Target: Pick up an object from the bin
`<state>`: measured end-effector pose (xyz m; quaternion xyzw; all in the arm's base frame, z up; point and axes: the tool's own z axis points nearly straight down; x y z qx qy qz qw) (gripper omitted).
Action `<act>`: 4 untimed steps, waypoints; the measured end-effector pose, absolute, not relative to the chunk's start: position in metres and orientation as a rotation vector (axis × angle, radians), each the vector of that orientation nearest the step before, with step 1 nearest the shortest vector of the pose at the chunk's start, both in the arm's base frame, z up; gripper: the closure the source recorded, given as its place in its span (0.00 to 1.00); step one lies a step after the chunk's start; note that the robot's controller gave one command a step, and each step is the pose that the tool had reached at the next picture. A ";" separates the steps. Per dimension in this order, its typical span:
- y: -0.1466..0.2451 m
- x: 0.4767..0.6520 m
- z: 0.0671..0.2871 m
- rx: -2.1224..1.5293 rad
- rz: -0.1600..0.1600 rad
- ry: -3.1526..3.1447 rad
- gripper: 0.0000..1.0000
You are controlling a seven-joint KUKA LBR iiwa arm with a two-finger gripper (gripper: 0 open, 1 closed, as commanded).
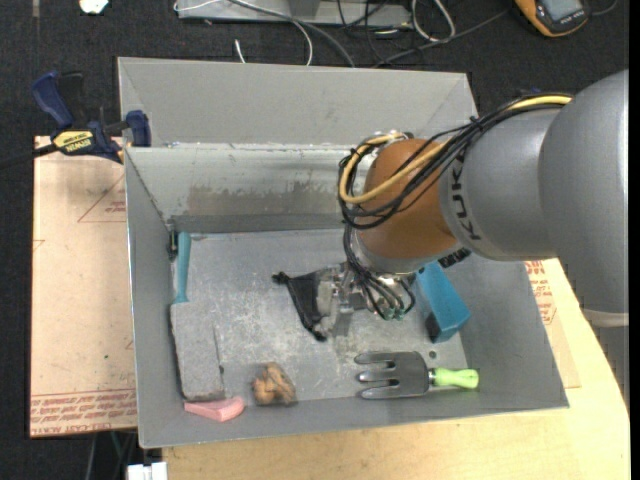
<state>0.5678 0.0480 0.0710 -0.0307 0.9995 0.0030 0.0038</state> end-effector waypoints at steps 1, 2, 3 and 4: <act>0.048 0.568 0.071 -0.096 0.009 3.132 1.00; 0.048 0.566 0.113 -0.095 0.008 3.138 1.00; 0.048 0.568 0.154 -0.096 0.008 3.131 1.00; 0.049 0.568 0.183 -0.095 0.009 3.129 1.00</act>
Offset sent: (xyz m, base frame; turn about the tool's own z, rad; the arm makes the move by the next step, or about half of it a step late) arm -0.0001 0.0000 0.1524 0.0002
